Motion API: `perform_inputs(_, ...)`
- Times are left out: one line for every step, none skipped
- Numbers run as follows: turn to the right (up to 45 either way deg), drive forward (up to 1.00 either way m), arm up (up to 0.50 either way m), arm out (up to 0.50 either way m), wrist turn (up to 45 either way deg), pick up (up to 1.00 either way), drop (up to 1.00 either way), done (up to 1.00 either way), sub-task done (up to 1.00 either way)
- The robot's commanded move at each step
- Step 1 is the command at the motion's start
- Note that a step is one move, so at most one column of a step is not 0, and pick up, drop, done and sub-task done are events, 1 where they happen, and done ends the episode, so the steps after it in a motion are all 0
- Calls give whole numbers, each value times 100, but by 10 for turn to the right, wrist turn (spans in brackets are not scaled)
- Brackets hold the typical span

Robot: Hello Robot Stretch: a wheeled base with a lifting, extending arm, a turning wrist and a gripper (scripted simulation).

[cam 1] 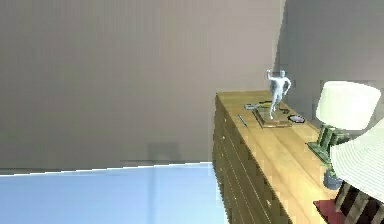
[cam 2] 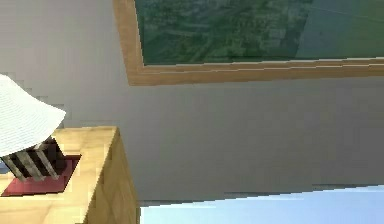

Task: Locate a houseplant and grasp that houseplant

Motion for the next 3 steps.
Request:
perform_inputs(0, 60, 0, 0, 0, 0, 0, 0, 0)
perform_inputs(0, 0, 50, 0, 0, 0, 0, 0, 0)
perform_inputs(0, 0, 38, 0, 0, 0, 0, 0, 0)
